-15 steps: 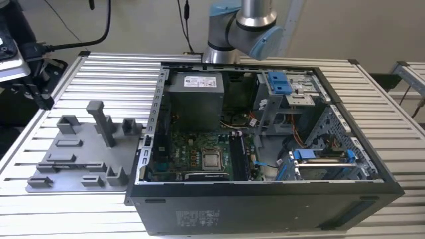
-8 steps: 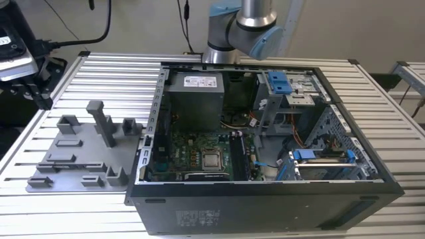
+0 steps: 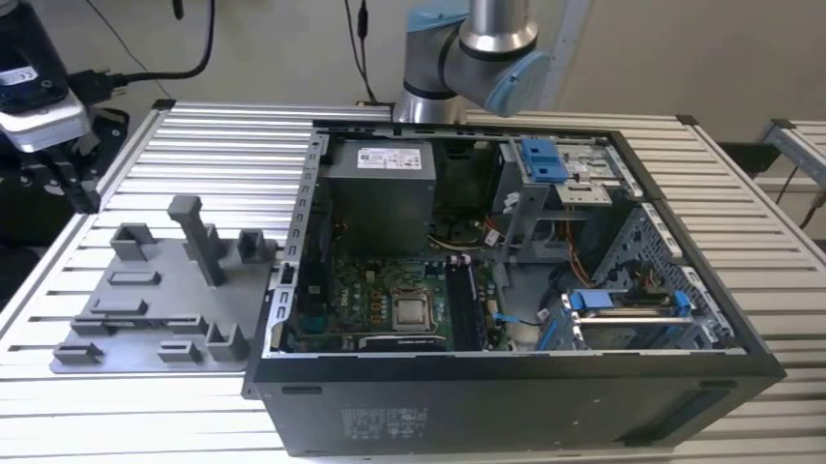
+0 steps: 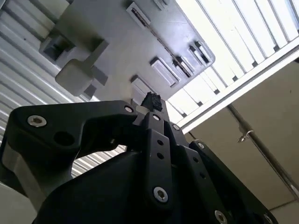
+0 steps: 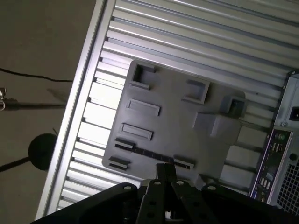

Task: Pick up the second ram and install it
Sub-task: 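Pick up the second ram and move it above second insertion slot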

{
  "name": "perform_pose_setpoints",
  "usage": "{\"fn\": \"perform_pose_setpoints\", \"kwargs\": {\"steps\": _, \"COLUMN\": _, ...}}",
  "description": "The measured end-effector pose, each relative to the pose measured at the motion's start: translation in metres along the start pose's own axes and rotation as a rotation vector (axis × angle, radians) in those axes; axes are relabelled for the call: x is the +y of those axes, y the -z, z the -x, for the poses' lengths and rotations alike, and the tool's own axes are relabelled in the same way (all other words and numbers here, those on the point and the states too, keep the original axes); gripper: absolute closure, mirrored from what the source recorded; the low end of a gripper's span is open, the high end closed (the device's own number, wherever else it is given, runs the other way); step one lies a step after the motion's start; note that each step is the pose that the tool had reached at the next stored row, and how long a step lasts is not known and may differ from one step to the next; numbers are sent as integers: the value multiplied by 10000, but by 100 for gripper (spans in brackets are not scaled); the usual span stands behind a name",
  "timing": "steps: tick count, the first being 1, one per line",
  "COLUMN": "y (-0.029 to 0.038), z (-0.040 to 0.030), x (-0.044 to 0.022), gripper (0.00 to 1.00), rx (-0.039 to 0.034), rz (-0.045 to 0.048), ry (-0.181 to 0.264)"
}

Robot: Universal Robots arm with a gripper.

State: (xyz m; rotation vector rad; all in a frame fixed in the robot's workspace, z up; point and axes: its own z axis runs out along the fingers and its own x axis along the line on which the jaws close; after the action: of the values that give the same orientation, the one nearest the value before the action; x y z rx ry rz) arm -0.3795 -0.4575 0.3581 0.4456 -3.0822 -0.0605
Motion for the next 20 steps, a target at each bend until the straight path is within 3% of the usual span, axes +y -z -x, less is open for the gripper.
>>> {"fn": "perform_pose_setpoints", "kwargs": {"steps": 17, "y": 0, "z": -2, "x": 0, "gripper": 89, "rx": 125, "rz": -65, "ry": 3037}}
{"fn": "perform_pose_setpoints", "kwargs": {"steps": 20, "y": 0, "z": -2, "x": 0, "gripper": 89, "rx": 135, "rz": -70, "ry": 3298}}
